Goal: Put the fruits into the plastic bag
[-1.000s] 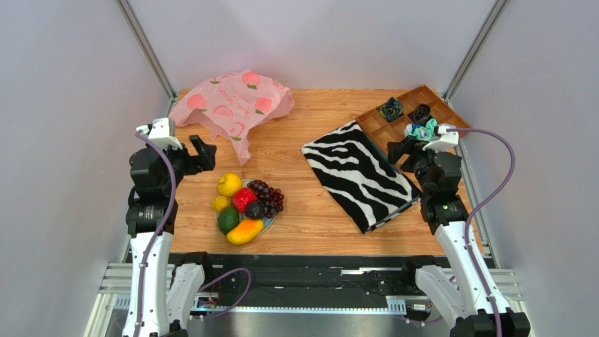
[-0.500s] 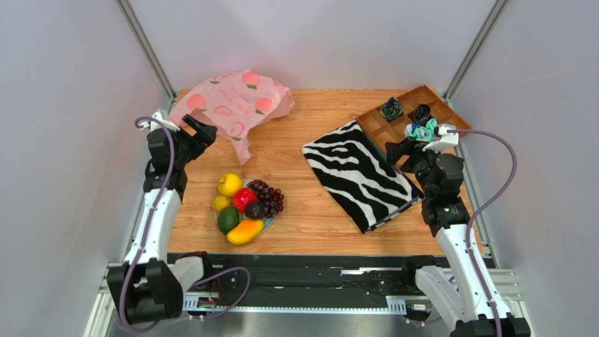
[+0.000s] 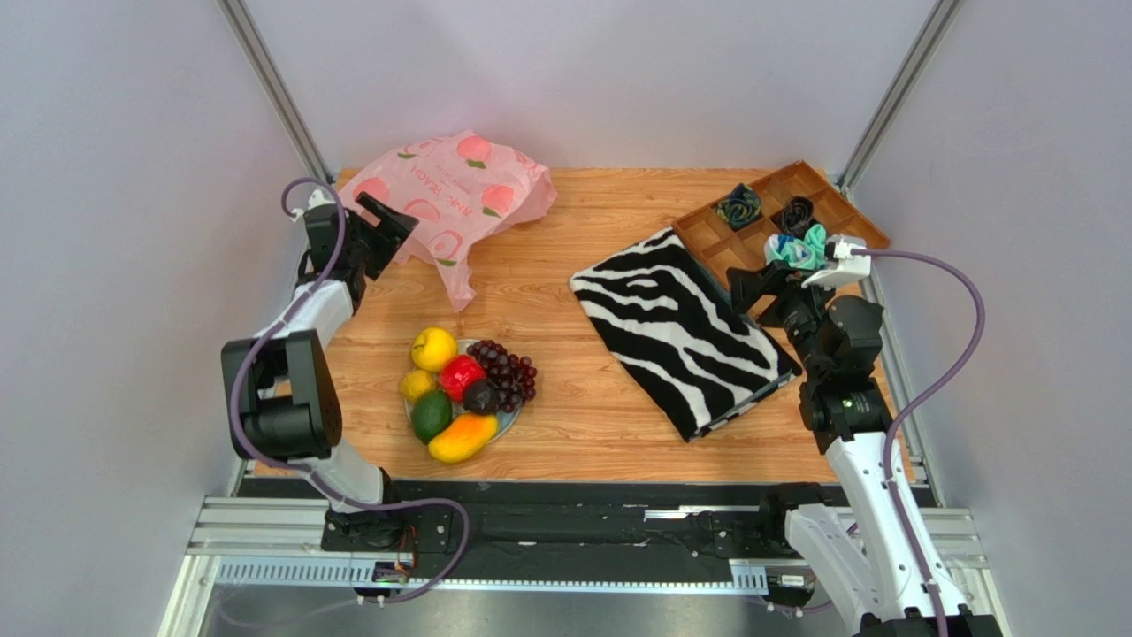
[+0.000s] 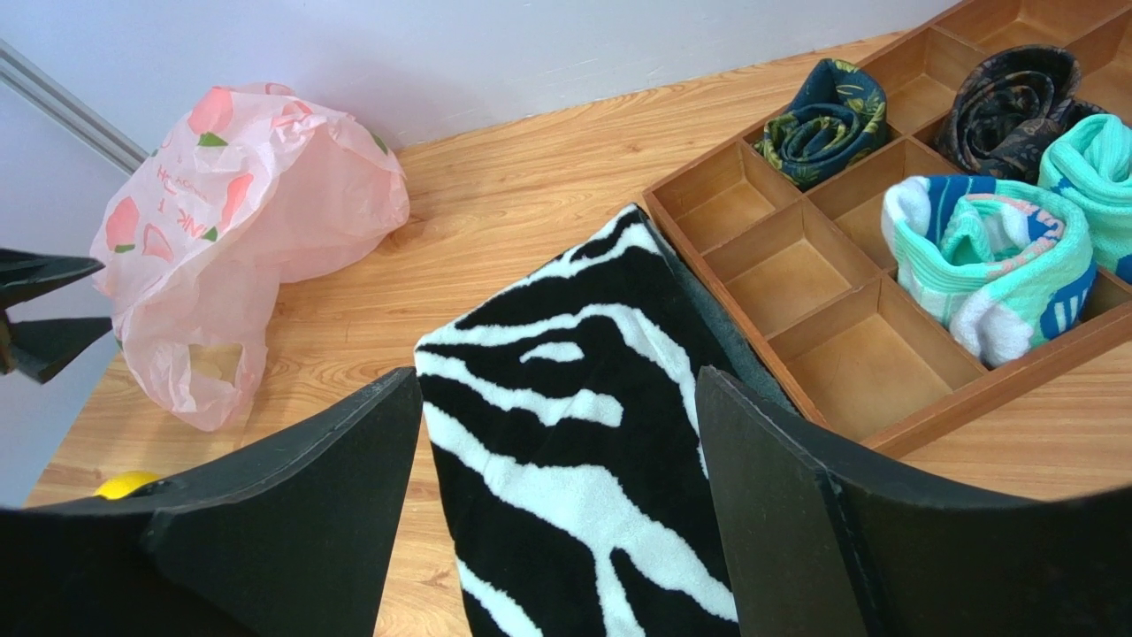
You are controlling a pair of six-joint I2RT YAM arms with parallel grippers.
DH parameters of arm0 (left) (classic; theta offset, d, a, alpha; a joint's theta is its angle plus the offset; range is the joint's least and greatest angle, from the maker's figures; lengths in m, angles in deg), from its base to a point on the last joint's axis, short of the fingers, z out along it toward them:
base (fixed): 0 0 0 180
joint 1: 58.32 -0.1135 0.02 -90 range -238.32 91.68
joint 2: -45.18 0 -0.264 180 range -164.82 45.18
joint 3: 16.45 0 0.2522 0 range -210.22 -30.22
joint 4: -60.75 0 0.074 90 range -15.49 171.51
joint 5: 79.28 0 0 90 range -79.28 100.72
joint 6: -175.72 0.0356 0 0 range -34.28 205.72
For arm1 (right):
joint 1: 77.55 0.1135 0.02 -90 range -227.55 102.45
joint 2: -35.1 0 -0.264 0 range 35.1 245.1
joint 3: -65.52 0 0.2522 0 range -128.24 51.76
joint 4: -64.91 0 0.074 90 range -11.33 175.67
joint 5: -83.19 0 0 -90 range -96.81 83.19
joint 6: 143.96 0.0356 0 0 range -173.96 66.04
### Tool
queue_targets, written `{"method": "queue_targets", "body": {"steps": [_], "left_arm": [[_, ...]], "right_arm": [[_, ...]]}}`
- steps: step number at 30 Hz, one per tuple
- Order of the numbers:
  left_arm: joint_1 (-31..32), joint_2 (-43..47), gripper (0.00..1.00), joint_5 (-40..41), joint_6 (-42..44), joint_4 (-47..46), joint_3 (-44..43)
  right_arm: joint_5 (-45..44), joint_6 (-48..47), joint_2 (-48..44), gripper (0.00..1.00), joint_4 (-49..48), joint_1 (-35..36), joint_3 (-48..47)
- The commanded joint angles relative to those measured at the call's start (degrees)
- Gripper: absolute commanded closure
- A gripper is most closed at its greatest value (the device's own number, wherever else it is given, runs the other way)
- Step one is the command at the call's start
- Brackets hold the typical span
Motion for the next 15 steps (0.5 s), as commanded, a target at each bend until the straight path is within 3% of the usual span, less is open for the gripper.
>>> {"method": "queue_targets", "body": {"steps": [1, 6, 10, 12, 15], "left_arm": [[-1.7, -6.2, 0.11, -6.1, -2.1, -7.2, -6.3], [-2.4, -12.3, 0.16, -8.2, -1.0, -7.2, -11.5], [-2.6, -15.3, 0.26, -11.0, -1.2, -8.0, -13.6], [-2.5, -15.5, 0.34, -12.1, -1.3, -10.7, -13.7], [-2.6, -15.3, 0.58, -14.0, 0.1, -11.8, -14.9]], "right_arm": [[0.8, 0.4, -0.6, 0.21, -2.4, 0.3, -1.4], [0.4, 0.2, -0.1, 0.21, -2.4, 0.4, -1.5], [0.4, -0.1, 0.9, 0.21, -2.1, 0.2, -1.8], [0.1, -0.1, 1.1, 0.20, -2.1, 0.3, -1.8], [0.8, -0.8, 2.1, 0.21, -2.2, 0.3, -2.1]]}}
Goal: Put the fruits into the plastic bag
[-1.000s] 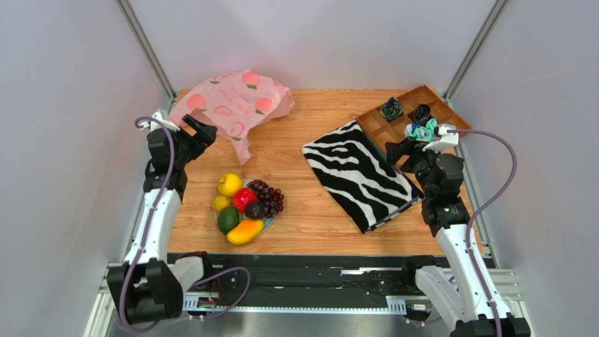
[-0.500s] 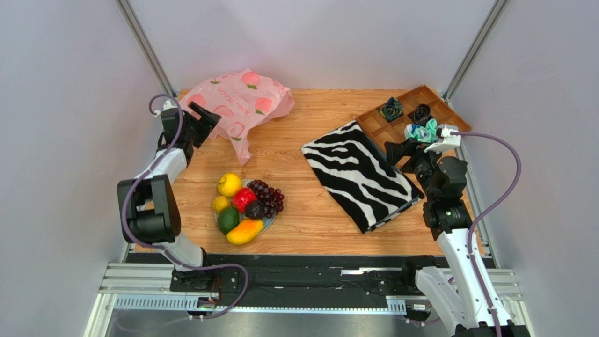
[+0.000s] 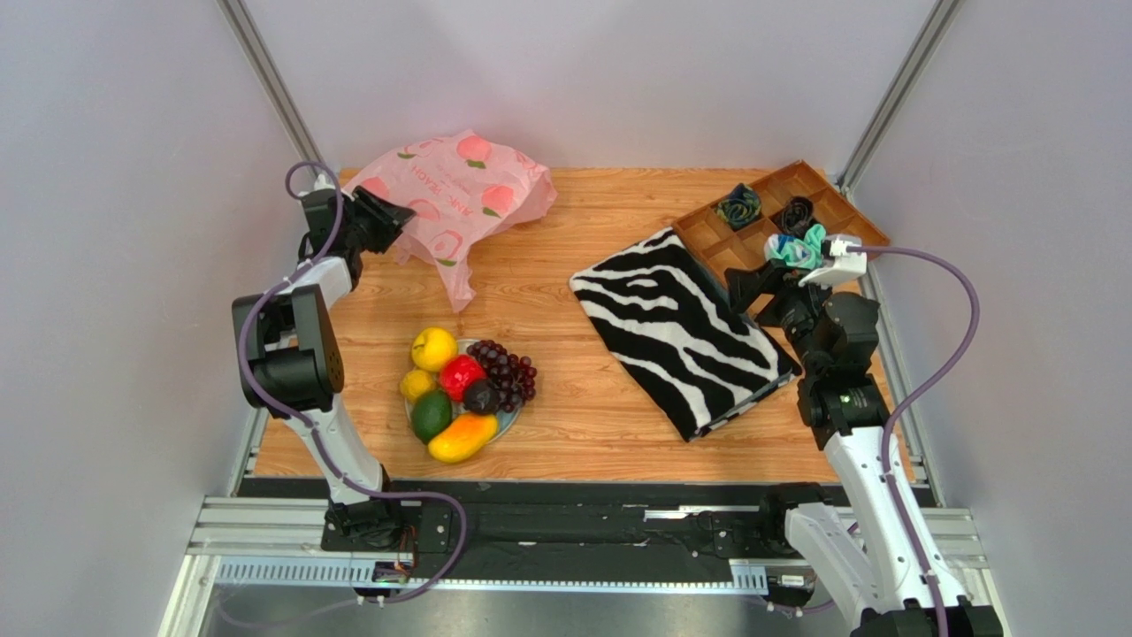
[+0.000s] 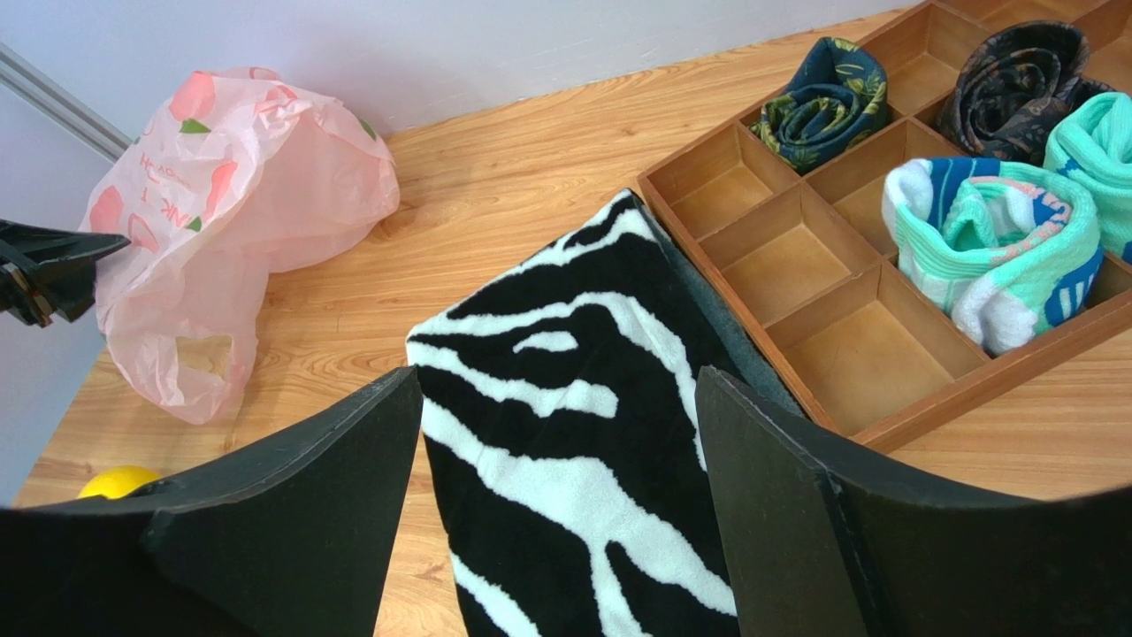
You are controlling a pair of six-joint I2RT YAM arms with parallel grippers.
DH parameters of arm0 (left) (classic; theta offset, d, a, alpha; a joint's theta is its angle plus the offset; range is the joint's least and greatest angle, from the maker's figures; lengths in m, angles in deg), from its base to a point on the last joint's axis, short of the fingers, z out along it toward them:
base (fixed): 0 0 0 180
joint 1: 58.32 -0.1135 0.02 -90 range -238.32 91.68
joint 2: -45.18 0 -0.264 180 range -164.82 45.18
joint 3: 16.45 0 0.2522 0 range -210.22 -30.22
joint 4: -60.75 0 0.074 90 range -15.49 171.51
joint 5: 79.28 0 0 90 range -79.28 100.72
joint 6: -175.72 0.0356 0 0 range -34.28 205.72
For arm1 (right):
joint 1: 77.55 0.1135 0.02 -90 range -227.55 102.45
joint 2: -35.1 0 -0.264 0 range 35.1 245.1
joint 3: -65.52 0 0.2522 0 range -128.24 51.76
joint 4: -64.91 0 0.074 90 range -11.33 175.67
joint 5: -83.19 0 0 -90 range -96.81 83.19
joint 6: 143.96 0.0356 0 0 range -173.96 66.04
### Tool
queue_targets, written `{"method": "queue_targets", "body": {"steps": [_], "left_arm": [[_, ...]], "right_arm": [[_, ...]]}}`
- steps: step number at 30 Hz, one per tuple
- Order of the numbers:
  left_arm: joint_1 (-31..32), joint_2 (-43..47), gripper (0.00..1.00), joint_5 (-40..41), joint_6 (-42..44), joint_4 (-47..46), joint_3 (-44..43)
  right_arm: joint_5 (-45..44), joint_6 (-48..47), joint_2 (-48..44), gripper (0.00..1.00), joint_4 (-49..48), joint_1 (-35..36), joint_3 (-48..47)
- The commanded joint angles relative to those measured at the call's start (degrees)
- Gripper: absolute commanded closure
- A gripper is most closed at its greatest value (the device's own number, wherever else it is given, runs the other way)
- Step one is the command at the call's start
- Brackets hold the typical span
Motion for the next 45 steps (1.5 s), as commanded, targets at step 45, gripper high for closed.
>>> {"method": "queue_targets", "body": {"steps": [45], "left_arm": [[11.6, 39.4, 1.00, 5.0, -8.1, -0.8, 16.0]], "right_arm": [[5.2, 17.8, 53.7, 0.22, -23.3, 51.4, -33.1]]}}
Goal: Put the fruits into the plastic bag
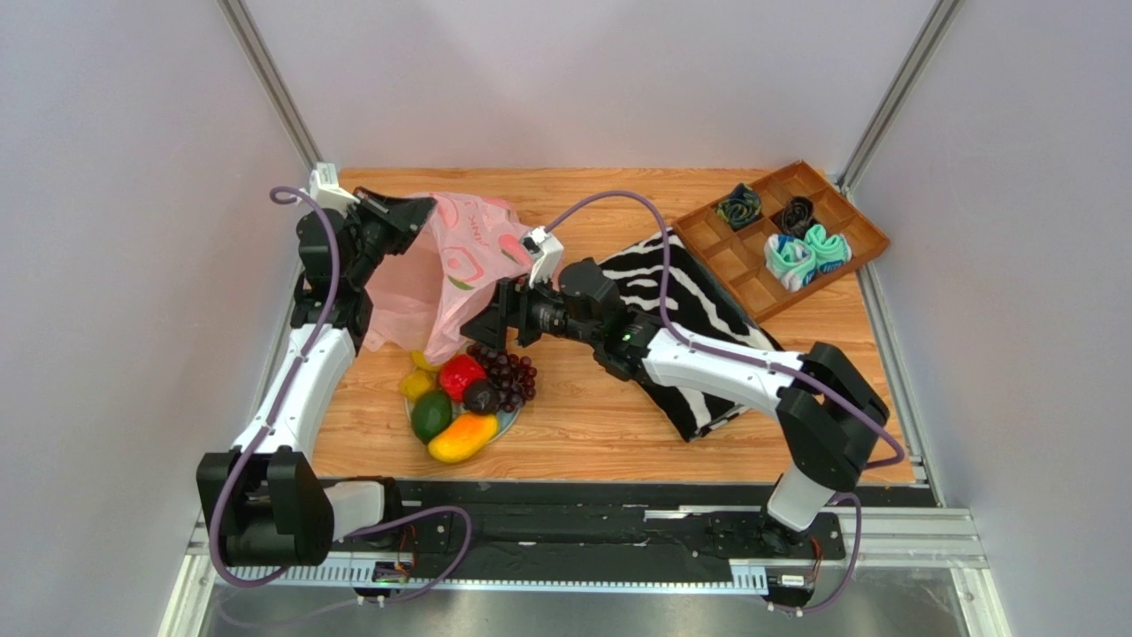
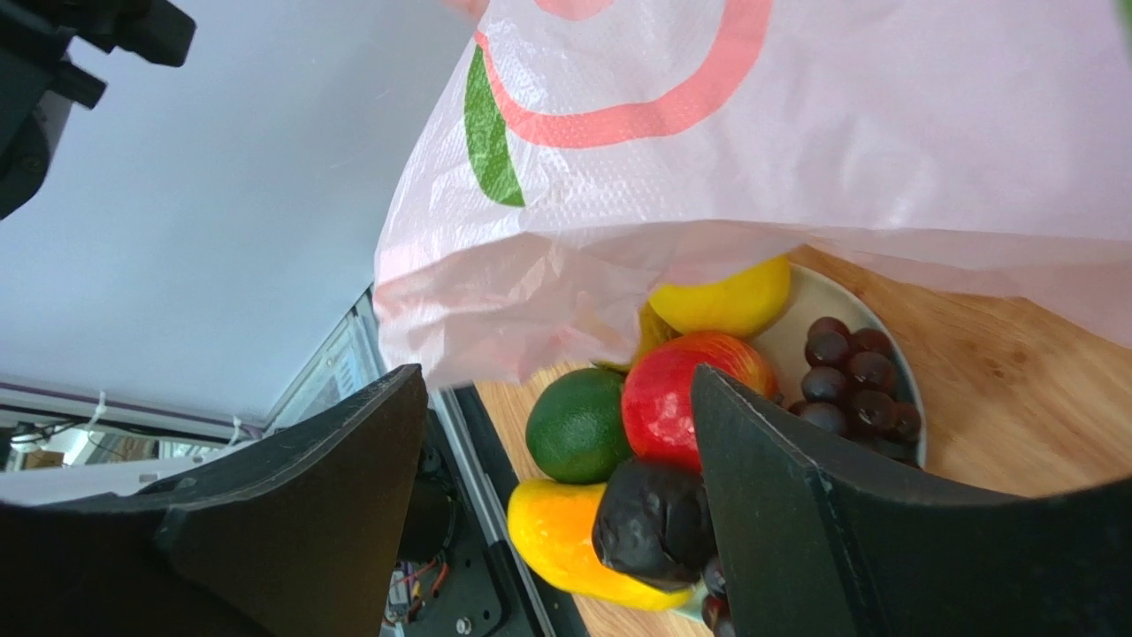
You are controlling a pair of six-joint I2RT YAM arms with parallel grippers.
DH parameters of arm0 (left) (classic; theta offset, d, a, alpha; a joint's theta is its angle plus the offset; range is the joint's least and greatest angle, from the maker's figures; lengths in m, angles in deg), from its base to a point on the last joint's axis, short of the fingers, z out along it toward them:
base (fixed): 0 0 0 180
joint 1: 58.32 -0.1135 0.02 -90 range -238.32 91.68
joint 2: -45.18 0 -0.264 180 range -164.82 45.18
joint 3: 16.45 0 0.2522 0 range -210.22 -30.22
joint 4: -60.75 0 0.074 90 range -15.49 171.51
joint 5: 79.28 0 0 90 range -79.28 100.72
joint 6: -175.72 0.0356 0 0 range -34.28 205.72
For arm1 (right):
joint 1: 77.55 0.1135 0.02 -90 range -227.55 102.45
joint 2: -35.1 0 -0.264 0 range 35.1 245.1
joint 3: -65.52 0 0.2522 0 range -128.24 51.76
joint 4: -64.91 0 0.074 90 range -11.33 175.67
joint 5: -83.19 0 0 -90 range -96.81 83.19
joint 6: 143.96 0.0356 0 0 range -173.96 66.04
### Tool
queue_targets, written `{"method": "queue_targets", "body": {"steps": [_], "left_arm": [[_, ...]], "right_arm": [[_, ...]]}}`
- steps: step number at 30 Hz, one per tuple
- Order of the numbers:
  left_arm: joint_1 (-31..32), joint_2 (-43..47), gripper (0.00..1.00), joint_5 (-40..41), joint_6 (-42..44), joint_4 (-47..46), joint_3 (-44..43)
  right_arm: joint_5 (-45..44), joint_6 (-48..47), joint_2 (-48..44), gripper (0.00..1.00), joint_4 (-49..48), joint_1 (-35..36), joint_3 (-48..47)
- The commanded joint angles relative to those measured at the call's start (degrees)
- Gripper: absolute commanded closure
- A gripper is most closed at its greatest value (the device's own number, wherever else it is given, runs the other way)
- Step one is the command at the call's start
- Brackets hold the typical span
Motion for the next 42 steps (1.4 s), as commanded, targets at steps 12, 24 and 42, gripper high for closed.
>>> {"method": "queue_targets", "body": {"steps": [12, 24, 42], "left_arm": [[0.4, 1.9, 1.00, 2.2, 1.0, -0.6, 0.5], [0.4, 2.4, 1.00, 2.7, 2.3, 0.0, 0.1], [0.3, 0.5, 0.21, -5.8, 15.0, 3.8, -7.6]], "right_arm": [[-3.4, 1.4, 6.2, 0.17, -11.2, 5.9, -4.8], [-4.4, -1.1, 9.4, 0.30, -11.4, 6.5, -7.9], [8.7, 0.1, 5.6, 1.00, -10.9, -4.6, -11.7]]}}
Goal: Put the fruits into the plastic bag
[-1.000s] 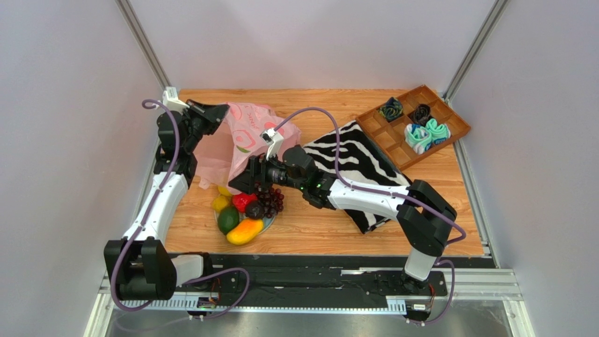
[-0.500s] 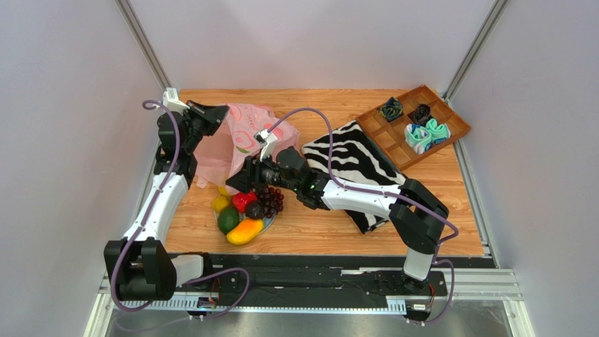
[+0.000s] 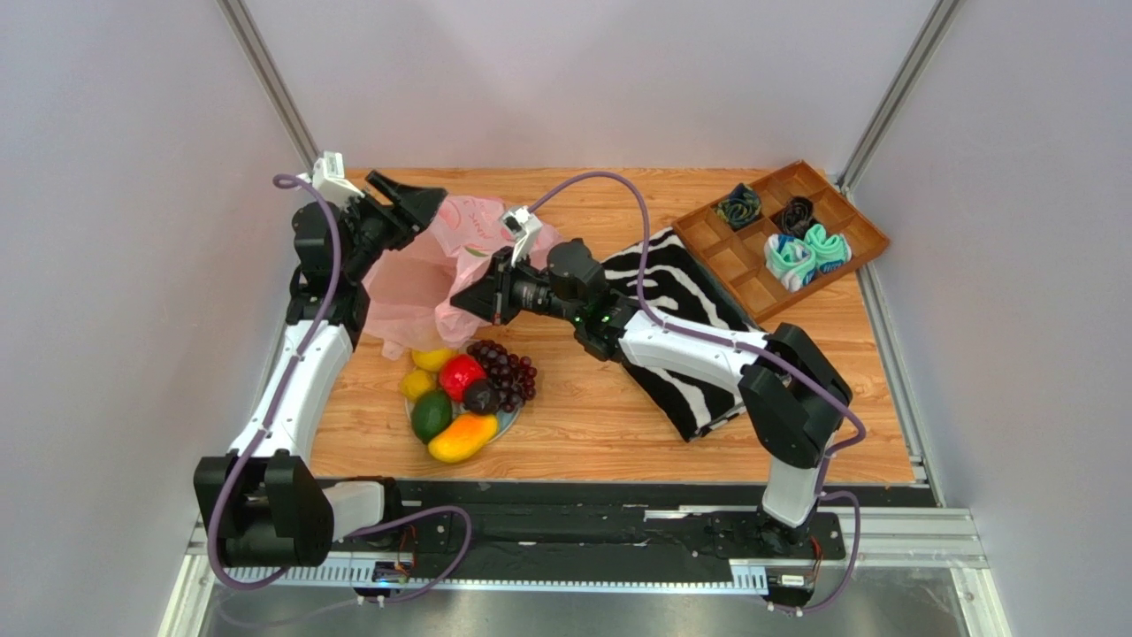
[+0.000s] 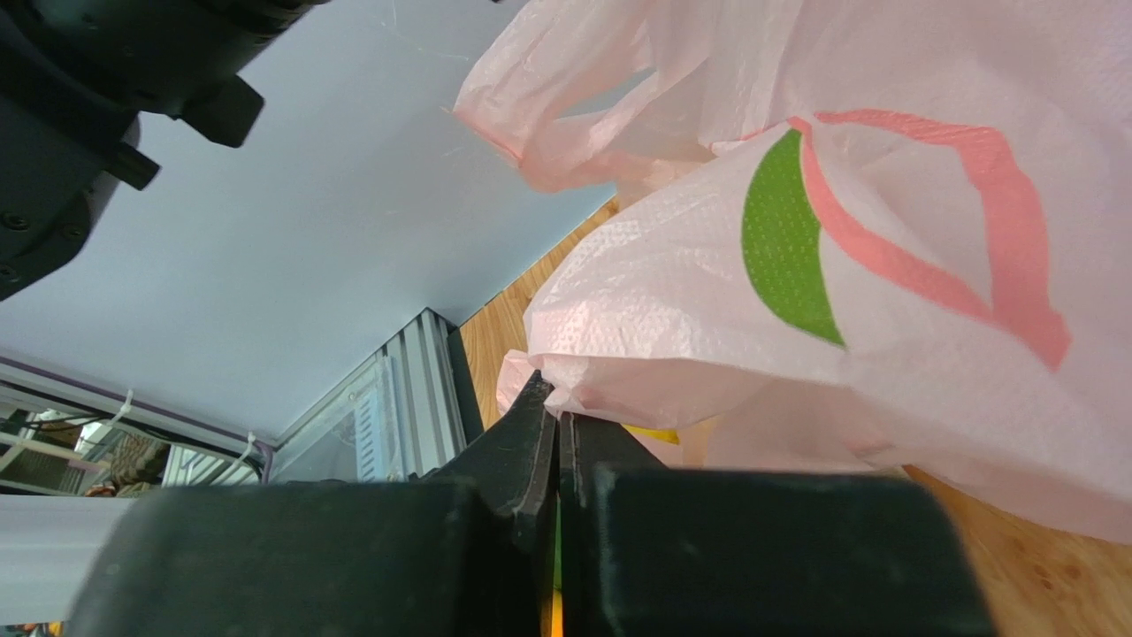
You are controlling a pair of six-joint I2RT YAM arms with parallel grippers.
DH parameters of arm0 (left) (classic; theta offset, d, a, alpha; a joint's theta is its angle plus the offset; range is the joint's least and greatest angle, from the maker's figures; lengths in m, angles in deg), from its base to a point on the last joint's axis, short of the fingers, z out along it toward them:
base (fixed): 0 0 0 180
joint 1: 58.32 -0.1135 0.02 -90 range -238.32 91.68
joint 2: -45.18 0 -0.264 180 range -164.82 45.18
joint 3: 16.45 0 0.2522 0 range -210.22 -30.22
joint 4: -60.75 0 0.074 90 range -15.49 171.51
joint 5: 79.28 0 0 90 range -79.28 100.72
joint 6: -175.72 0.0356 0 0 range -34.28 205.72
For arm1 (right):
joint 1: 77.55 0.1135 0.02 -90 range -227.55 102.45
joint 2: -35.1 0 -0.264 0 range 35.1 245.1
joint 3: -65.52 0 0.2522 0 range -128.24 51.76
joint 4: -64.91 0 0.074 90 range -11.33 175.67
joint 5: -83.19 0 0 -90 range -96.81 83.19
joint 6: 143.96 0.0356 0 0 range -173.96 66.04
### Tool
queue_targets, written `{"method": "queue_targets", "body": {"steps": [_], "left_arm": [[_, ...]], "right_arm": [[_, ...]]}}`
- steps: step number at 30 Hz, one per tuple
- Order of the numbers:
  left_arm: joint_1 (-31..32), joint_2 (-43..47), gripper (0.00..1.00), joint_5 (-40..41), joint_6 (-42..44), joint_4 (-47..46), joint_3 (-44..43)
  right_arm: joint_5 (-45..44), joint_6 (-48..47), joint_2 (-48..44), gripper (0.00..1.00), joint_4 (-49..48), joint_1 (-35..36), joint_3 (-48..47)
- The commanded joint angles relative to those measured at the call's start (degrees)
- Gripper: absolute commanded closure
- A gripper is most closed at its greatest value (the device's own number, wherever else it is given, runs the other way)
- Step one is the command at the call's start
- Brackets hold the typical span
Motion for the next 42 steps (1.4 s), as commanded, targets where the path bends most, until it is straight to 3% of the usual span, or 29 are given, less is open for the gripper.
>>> {"method": "queue_targets", "body": {"steps": [1, 2, 6, 9, 13, 18, 24, 29, 33, 38, 42], "left_arm": [[0.2, 0.5, 0.15, -4.9, 9.7, 3.2, -8.8], [0.2, 0.7, 0.08, -5.4, 14.7, 5.4, -10.5], [0.2, 4.5, 0.07, -7.1, 26.4, 14.4, -14.5], [0.2, 9.7, 0.06, -6.7, 33.4, 16.7, -12.3], [0.1, 16.5, 0.04, 1.5, 38.5, 23.5, -6.6], [0.1, 24.3, 0.01, 13.3, 37.8, 33.2, 0.1], [0.2, 27.6, 0.01, 5.1, 35.8, 32.7, 8.3], [0.2, 22.9, 0.01, -6.6, 34.9, 31.0, 8.1], [0.2, 18.4, 0.05, -3.4, 34.7, 35.2, 6.6], [0.1, 20.0, 0.07, 1.7, 34.8, 36.9, 8.1], [0.2, 20.1, 0.06, 1.3, 34.9, 36.5, 9.3]], "right_arm": [[2.8, 2.2, -5.2, 1.00, -1.1, -4.2, -2.9], [3.0, 2.4, -5.5, 1.00, -0.7, -6.0, -3.8], [2.9, 3.4, -6.4, 1.00, 3.9, -10.6, -6.1], [3.3, 5.9, -5.4, 1.00, 5.3, -14.0, -7.8], [5.9, 10.3, -2.3, 1.00, 4.8, -17.5, -9.8], [8.4, 13.7, 0.8, 1.00, 3.7, -20.4, -11.3], [8.8, 12.4, 0.9, 1.00, 5.4, -21.1, -11.9], [7.8, 10.9, -0.3, 1.00, 6.6, -21.1, -11.1], [7.7, 10.0, -0.8, 1.00, 7.4, -21.2, -10.9], [8.0, 9.8, -0.9, 1.00, 7.8, -21.6, -10.8], [8.2, 10.0, -0.6, 1.00, 7.4, -21.8, -11.0]]}}
